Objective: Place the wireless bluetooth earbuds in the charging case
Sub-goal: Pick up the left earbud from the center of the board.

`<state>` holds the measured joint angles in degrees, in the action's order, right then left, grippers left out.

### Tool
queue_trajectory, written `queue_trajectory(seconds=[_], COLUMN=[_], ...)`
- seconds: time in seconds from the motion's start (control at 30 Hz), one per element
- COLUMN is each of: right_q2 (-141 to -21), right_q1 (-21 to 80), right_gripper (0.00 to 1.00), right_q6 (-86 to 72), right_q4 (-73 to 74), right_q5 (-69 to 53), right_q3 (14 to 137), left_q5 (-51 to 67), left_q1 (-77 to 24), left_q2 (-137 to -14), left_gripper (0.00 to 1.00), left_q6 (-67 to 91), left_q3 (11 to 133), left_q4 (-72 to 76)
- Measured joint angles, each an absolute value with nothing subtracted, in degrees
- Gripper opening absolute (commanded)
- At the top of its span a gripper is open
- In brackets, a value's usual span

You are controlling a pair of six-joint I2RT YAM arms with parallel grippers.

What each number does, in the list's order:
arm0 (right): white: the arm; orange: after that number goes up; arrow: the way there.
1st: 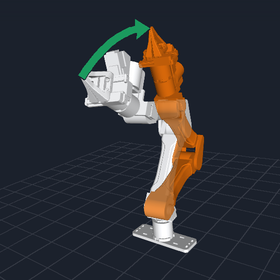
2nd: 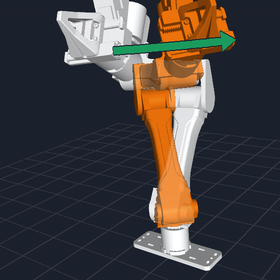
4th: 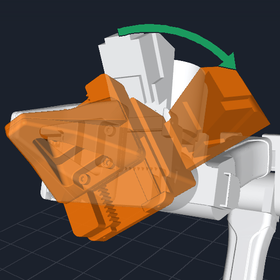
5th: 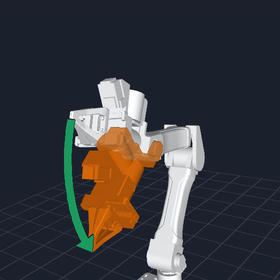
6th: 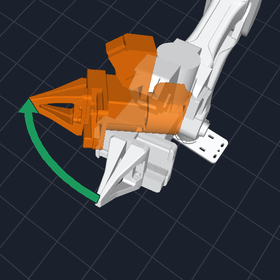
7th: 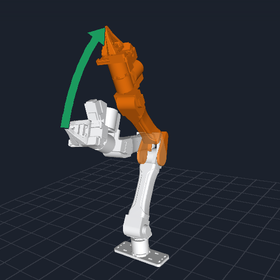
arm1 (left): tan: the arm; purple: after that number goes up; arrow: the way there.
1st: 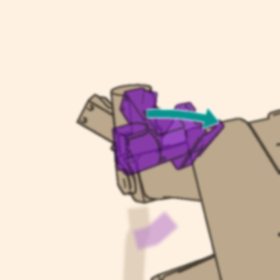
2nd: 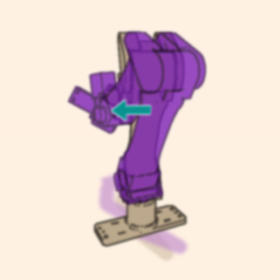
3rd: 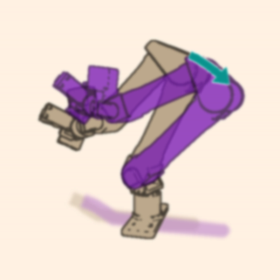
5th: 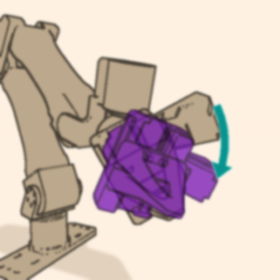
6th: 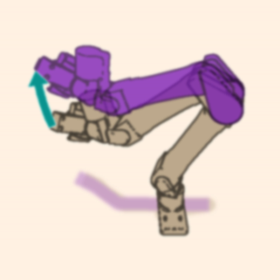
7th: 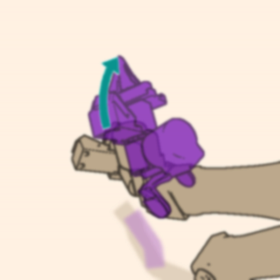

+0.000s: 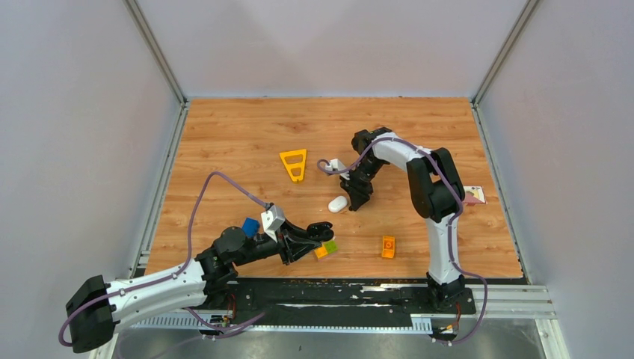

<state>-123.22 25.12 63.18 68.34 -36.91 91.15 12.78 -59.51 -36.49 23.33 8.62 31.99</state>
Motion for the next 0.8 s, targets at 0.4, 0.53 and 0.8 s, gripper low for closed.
queue_trajectory(seconds=[0.4,0.53,0.8], right_q2=[-123.2,-123.2,-123.2], right_q1=[25.3,25.4,25.9], right_gripper=[0.23,0.24,0.23], right_q6=[63.1,63.0,62.8], right_q4=[68.1,68.0,67.8], right_q5=[-38.0,-38.2,-38.7], right_q3=[91.2,91.2,91.2], left_q5=[12.8,12.8,12.8], left_q1=[-59.5,-59.5,-59.5], left_q2=[-36.5,-36.5,-36.5], left_gripper=[0.00,0.00,0.00], left_q6=[23.4,23.4,23.7], left_q3=[8.6,8.6,8.6], left_q4=[32.0,32.0,32.0])
